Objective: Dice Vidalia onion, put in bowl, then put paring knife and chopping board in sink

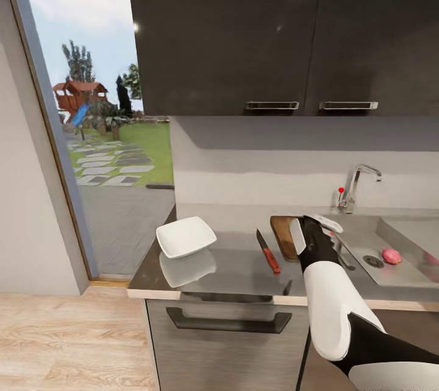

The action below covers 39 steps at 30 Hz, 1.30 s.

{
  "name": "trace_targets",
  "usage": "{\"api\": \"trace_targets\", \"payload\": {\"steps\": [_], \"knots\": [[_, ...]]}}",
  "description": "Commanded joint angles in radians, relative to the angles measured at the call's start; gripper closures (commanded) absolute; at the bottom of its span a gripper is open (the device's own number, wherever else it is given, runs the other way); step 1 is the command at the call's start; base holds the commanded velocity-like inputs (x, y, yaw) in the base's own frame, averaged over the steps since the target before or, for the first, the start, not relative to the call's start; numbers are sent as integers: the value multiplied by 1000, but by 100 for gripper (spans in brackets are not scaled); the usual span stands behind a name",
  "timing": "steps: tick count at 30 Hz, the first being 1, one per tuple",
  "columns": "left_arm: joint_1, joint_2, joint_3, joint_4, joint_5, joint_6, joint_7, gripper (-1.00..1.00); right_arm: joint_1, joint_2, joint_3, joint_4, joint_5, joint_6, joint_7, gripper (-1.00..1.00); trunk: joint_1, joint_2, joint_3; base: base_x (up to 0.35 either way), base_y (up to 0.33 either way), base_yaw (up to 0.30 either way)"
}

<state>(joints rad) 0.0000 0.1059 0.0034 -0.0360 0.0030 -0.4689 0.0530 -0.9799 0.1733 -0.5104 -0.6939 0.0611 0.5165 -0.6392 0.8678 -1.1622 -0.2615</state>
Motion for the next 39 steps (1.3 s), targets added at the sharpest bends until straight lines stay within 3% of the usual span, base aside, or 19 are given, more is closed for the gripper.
{"api": "trace_targets", "payload": {"steps": [1,12,39], "knots": [[0,0,0,-1,0,-2,2,-100,-1,1,-5,-1,6,5,-1,-100,0,-1,-1,2,0,0],[0,1,0,17,0,-3,2,-100,-1,1,-9,49,6,-48,-33,-100,0,-1,-1,0,0,0],[0,2,0,21,0,-5,2,-100,-1,0,-13,54,6,-53,-76,-100,0,-1,-1,24,0,0]]}}
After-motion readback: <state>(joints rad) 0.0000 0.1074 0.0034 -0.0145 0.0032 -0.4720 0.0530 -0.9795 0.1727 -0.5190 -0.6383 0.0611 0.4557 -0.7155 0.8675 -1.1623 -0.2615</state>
